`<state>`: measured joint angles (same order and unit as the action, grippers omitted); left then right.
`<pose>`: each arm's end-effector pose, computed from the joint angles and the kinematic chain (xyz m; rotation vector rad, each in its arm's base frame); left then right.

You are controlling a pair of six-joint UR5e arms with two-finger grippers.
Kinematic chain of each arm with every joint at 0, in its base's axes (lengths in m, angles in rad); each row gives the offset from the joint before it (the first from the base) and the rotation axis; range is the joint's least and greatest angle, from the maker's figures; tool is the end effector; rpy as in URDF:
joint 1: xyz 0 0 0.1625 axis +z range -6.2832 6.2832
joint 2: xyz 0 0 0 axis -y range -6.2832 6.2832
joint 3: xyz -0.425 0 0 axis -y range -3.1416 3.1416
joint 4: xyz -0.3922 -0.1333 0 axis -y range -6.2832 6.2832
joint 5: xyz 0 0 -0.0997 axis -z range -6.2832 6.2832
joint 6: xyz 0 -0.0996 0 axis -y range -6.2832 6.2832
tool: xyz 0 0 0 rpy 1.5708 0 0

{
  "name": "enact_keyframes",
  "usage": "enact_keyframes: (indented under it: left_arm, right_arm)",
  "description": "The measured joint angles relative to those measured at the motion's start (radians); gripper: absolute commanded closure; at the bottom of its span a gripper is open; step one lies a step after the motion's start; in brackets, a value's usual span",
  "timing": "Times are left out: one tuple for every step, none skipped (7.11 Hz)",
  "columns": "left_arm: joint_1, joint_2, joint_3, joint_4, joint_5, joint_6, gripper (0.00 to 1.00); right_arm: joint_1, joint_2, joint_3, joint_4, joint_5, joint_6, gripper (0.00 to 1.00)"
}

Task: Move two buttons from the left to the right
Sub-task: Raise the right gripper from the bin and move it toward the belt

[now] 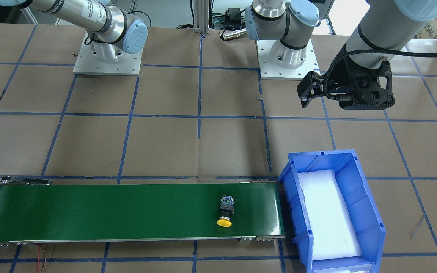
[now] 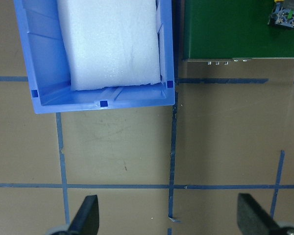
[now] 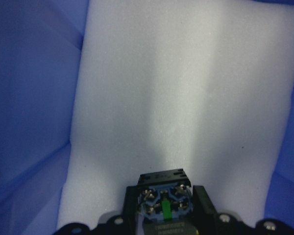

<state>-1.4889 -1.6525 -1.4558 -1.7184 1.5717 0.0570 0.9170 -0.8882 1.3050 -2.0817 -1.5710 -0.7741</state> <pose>-0.0907 -0.5235 0.4888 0.0389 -3.1292 -0.1787 -0.3414 -0.6648 0.2437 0.1850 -3.0723 0.1093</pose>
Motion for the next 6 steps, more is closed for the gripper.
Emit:
enact_keyframes:
  left_arm:
    - [-0.001, 0.000, 0.000, 0.000, 0.001, 0.000, 0.00]
    - [-0.002, 0.002, 0.000, 0.000, 0.003, 0.000, 0.00]
    - [-0.002, 0.004, 0.000, 0.000, 0.004, 0.000, 0.00]
    - [-0.002, 0.006, 0.000, 0.000, 0.004, 0.000, 0.00]
    - [-0.002, 0.007, 0.000, 0.000, 0.004, 0.000, 0.00]
    - [-0.002, 0.009, 0.000, 0.000, 0.004, 0.000, 0.00]
  right_arm:
    - [-0.004, 0.000, 0.000, 0.000, 0.000, 0.000, 0.66]
    - [-0.005, -0.001, 0.001, 0.000, 0.002, 0.000, 0.57]
    - [-0.005, -0.002, 0.001, 0.001, 0.007, -0.001, 0.45]
    - [-0.006, -0.004, 0.002, 0.002, 0.011, -0.001, 0.43]
    - [-0.006, -0.005, 0.002, 0.004, 0.013, -0.001, 0.43]
    - [-0.006, -0.006, 0.002, 0.007, 0.014, -0.001, 0.43]
